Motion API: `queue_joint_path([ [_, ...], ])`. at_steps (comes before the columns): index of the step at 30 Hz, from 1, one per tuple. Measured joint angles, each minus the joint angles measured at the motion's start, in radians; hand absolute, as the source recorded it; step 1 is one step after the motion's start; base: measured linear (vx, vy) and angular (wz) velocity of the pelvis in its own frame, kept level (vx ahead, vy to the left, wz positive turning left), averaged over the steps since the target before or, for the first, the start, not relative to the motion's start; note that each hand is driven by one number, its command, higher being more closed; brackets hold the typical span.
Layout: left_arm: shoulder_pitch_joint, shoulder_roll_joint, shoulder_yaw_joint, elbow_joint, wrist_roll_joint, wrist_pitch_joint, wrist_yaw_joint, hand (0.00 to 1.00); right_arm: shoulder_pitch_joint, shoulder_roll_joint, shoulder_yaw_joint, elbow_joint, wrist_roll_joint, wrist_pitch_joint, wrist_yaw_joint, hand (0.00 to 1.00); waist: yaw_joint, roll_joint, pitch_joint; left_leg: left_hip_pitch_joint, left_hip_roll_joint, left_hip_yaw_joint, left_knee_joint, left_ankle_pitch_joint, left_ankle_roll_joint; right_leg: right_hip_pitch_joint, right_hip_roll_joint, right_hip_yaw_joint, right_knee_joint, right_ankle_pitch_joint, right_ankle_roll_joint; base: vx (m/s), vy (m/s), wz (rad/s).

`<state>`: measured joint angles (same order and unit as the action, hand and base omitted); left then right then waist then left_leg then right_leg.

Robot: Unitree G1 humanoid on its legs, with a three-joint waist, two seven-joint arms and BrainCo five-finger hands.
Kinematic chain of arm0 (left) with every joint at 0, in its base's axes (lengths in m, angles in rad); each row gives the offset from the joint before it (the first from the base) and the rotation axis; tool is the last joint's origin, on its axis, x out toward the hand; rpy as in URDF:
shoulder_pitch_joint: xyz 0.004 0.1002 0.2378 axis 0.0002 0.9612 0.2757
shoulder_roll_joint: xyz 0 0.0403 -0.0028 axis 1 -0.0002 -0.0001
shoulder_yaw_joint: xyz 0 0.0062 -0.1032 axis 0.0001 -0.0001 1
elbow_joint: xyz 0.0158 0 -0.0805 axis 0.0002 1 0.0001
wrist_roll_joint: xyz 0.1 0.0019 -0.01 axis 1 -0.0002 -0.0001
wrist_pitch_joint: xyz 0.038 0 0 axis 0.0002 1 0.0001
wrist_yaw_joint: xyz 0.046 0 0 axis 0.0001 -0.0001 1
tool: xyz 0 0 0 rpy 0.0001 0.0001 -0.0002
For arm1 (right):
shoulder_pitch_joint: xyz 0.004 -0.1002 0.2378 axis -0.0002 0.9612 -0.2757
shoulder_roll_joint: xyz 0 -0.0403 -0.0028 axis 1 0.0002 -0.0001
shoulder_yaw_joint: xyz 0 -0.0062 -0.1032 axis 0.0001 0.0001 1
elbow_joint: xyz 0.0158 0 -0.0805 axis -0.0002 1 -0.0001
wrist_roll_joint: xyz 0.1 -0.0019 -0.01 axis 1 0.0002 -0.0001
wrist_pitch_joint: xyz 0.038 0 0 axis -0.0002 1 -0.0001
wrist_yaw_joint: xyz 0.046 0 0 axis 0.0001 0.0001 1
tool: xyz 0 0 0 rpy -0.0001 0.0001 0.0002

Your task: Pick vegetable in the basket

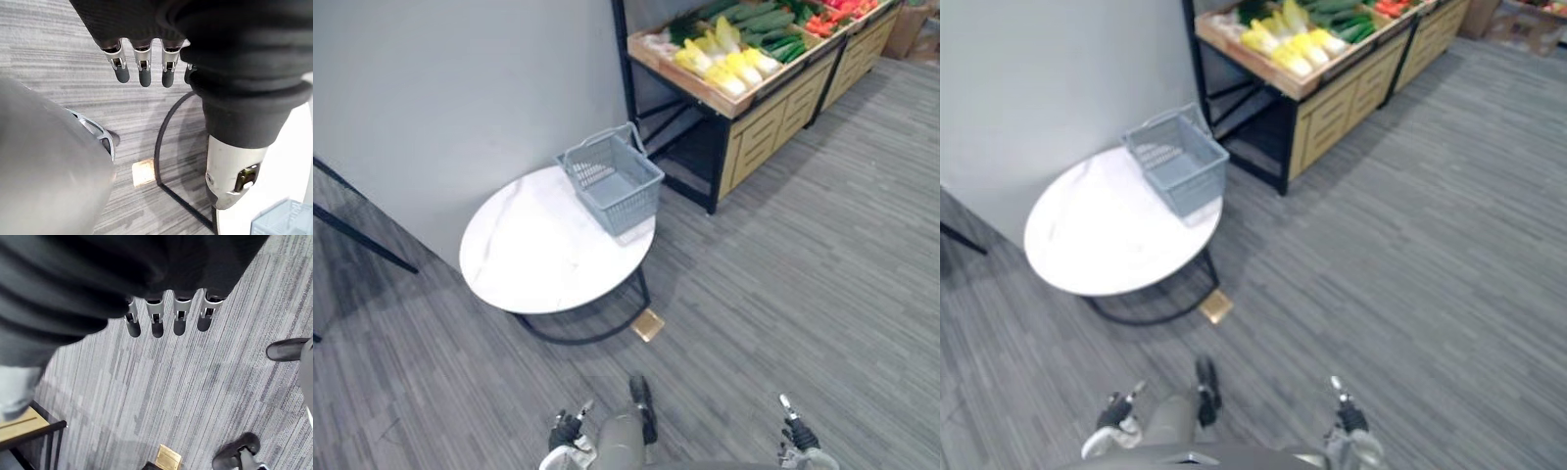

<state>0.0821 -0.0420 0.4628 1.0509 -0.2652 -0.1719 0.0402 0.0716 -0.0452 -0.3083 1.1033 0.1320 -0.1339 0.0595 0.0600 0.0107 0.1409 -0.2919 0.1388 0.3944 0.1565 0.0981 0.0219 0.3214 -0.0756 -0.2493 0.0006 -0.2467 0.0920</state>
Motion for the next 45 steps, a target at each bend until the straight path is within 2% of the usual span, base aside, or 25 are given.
queue_joint_path([
  [2,0.000,0.013,0.001,0.000,0.001,0.001,0.000,0.00,-0.004,0.030,0.002,0.000,-0.005,0.000,0.009,0.00,0.004,-0.038,-0.017,0.010,-0.064,0.010,0.023,-0.053,0.062,-0.055,-0.071,0.079,0.125,0.020,-0.031,0.55,0.284,0.21],
  [4,0.000,0.039,-0.009,0.010,0.002,0.006,-0.001,0.00,-0.002,0.034,-0.001,0.015,-0.006,0.001,0.015,0.00,0.003,-0.060,-0.028,0.027,-0.104,0.007,0.038,-0.088,0.079,-0.098,-0.103,0.149,0.254,0.034,-0.019,0.58,0.312,0.36],
  [5,-0.001,0.048,-0.026,0.022,0.002,0.008,-0.001,0.00,-0.003,0.031,-0.005,0.023,-0.006,0.000,0.015,0.00,0.000,-0.072,-0.030,0.054,-0.127,0.001,0.038,-0.121,0.081,-0.135,-0.117,0.182,0.378,0.057,0.020,0.67,0.329,0.38],
  [6,0.002,0.076,-0.047,0.048,0.005,0.009,0.001,0.00,-0.009,0.024,-0.007,0.039,-0.005,-0.001,0.015,0.00,-0.004,-0.076,-0.026,0.110,-0.145,-0.008,0.031,-0.162,0.078,-0.213,-0.131,0.229,0.598,0.149,0.109,0.54,0.259,0.19],
  [7,0.003,0.089,-0.068,0.062,0.005,0.011,0.001,0.00,-0.007,0.022,-0.006,0.043,-0.005,-0.001,0.015,0.00,-0.005,-0.076,-0.025,0.148,-0.153,-0.018,0.020,-0.179,0.074,-0.250,-0.132,0.258,0.704,0.234,0.145,0.50,0.241,0.23],
  [8,0.021,0.115,-0.113,0.086,0.007,0.023,0.002,0.00,0.001,0.024,-0.005,0.039,0.009,-0.005,0.015,0.00,-0.021,-0.068,-0.021,0.224,-0.163,-0.034,0.015,-0.208,0.058,-0.312,-0.134,0.270,0.907,0.278,0.187,0.48,0.195,0.33],
  [9,0.043,0.127,-0.144,0.093,0.006,0.024,0.006,0.00,0.004,0.016,0.012,0.029,0.033,-0.014,0.016,0.00,-0.042,-0.068,-0.021,0.298,-0.170,-0.053,-0.002,-0.231,0.056,-0.372,-0.148,0.241,1.053,0.269,0.181,0.54,0.196,0.44],
  [11,0.045,0.130,-0.159,0.101,0.006,0.021,0.012,0.00,0.012,0.011,0.013,0.019,0.042,-0.028,0.015,0.00,-0.046,-0.068,-0.022,0.384,-0.184,-0.083,-0.052,-0.236,0.052,-0.445,-0.164,0.186,1.136,0.235,0.126,0.38,0.094,0.52],
  [12,0.038,0.131,-0.175,0.102,0.006,0.021,0.015,0.00,0.010,0.009,0.002,0.011,0.043,-0.032,0.015,0.00,-0.055,-0.064,-0.021,0.430,-0.189,-0.118,-0.083,-0.235,0.052,-0.495,-0.179,0.130,1.112,0.188,0.068,0.42,0.026,0.85],
  [13,0.036,0.130,-0.182,0.102,0.006,0.021,0.019,0.00,0.009,0.003,-0.002,0.011,0.043,-0.032,0.015,0.00,-0.061,-0.060,-0.020,0.462,-0.188,-0.152,-0.102,-0.238,0.048,-0.520,-0.189,0.079,1.019,0.129,0.037,0.49,0.016,0.91],
  [15,0.035,0.122,-0.170,0.102,0.004,0.020,0.025,0.00,0.011,0.001,-0.010,0.011,0.044,-0.032,0.015,0.00,-0.061,-0.057,-0.018,0.498,-0.183,-0.200,-0.120,-0.251,0.025,-0.535,-0.190,0.045,0.794,0.094,0.002,0.36,-0.075,0.88],
  [18,0.039,0.104,-0.126,0.100,0.002,0.020,0.028,0.00,0.010,0.001,-0.015,0.010,0.046,-0.031,0.015,0.00,-0.058,-0.051,-0.016,0.524,-0.151,-0.271,-0.113,-0.290,-0.022,-0.525,-0.168,0.092,0.401,0.109,0.009,0.33,-0.182,0.73],
  [19,0.041,0.101,-0.117,0.100,0.002,0.020,0.028,0.00,0.010,0.001,-0.016,0.009,0.046,-0.031,0.016,0.00,-0.058,-0.049,-0.017,0.523,-0.140,-0.284,-0.103,-0.303,-0.028,-0.525,-0.165,0.107,0.346,0.121,0.007,0.46,-0.401,0.72],
  [20,0.043,0.092,-0.090,0.097,0.000,0.018,0.028,0.00,0.014,0.001,-0.015,0.001,0.048,-0.030,0.016,0.00,-0.054,-0.047,-0.014,0.521,-0.110,-0.321,-0.057,-0.347,-0.059,-0.523,-0.164,0.145,0.243,0.175,0.005,0.40,-0.384,0.56],
  [21,0.048,0.088,-0.078,0.093,-0.003,0.017,0.028,0.00,0.016,0.001,-0.007,0.001,0.058,-0.030,0.017,0.00,-0.052,-0.048,-0.013,0.519,-0.096,-0.330,-0.038,-0.367,-0.074,-0.517,-0.164,0.163,0.215,0.197,0.007,0.45,-0.504,0.61],
  [22,0.064,0.083,-0.061,0.084,-0.006,0.012,0.025,0.00,0.024,0.004,0.007,-0.008,0.075,-0.030,0.019,0.00,-0.051,-0.053,-0.015,0.526,-0.074,-0.354,-0.005,-0.410,-0.104,-0.504,-0.169,0.167,0.206,0.257,0.048,0.35,-0.485,0.51],
  [24,0.072,0.057,-0.047,0.090,-0.008,0.006,0.019,0.00,0.024,-0.023,0.023,-0.014,0.083,-0.031,0.035,0.00,-0.051,-0.014,-0.027,0.541,-0.005,-0.374,0.001,-0.415,-0.136,-0.506,-0.123,0.108,0.283,0.229,0.040,0.36,-0.465,0.48],
  [27,0.071,0.030,-0.041,0.103,-0.012,0.007,0.018,0.00,0.007,-0.059,0.077,-0.009,0.087,-0.031,0.041,0.00,-0.054,0.029,-0.031,0.533,0.051,-0.389,-0.015,-0.301,-0.160,-0.485,-0.089,0.042,0.316,0.184,-0.005,0.32,-0.376,0.41],
  [30,0.069,0.029,-0.042,0.102,-0.047,0.007,0.018,0.00,-0.001,-0.065,0.132,-0.003,0.085,-0.031,0.053,0.00,-0.058,0.023,-0.027,0.470,0.079,-0.436,0.030,-0.197,-0.166,-0.426,-0.079,-0.042,0.267,0.167,-0.033,0.24,-0.353,0.71],
  [32,0.069,0.042,-0.068,0.102,-0.048,0.007,0.019,0.00,-0.005,-0.073,0.149,0.007,0.085,-0.032,0.052,0.00,-0.058,0.019,-0.027,0.433,0.090,-0.411,0.054,-0.140,-0.168,-0.390,-0.079,-0.093,0.226,0.162,-0.041,0.14,-0.278,0.95],
  [34,0.068,0.057,-0.122,0.102,-0.047,0.007,0.015,0.00,-0.001,-0.084,0.159,0.012,0.083,-0.032,0.049,0.00,-0.058,0.013,-0.022,0.411,0.100,-0.319,0.055,-0.066,-0.173,-0.336,-0.089,-0.156,0.179,0.162,-0.043,0.08,-0.193,0.84],
  [39,0.071,0.088,-0.184,0.101,-0.032,0.008,-0.002,0.00,-0.014,-0.143,0.157,-0.078,-0.009,-0.021,-0.010,0.00,-0.058,0.012,-0.020,0.339,0.078,-0.213,-0.038,-0.104,-0.181,-0.327,-0.094,-0.212,0.120,0.166,-0.039,-0.01,-0.019,0.38],
  [40,0.078,0.090,-0.191,0.103,-0.033,0.009,-0.002,0.00,-0.025,-0.176,0.157,-0.144,-0.058,-0.020,-0.036,0.00,-0.059,0.023,-0.014,0.308,0.068,-0.206,-0.076,-0.087,-0.172,-0.339,-0.073,-0.208,0.120,0.171,-0.026,-0.02,0.078,-0.11],
  [43,0.075,0.118,-0.235,0.102,-0.035,0.010,-0.008,0.00,-0.088,-0.246,0.139,-0.241,-0.117,-0.020,-0.068,0.00,-0.062,0.024,0.002,0.310,0.063,-0.183,-0.135,-0.129,-0.166,-0.375,-0.058,-0.171,0.099,0.204,-0.012,-0.01,0.130,-0.11],
  [45,0.065,0.132,-0.250,0.102,-0.035,0.010,-0.011,0.00,-0.147,-0.281,0.117,-0.288,-0.172,-0.019,-0.084,0.00,-0.060,0.009,0.021,0.297,0.046,-0.166,-0.161,-0.125,-0.158,-0.406,-0.059,-0.132,0.082,0.236,-0.015,-0.04,0.127,-0.21],
])
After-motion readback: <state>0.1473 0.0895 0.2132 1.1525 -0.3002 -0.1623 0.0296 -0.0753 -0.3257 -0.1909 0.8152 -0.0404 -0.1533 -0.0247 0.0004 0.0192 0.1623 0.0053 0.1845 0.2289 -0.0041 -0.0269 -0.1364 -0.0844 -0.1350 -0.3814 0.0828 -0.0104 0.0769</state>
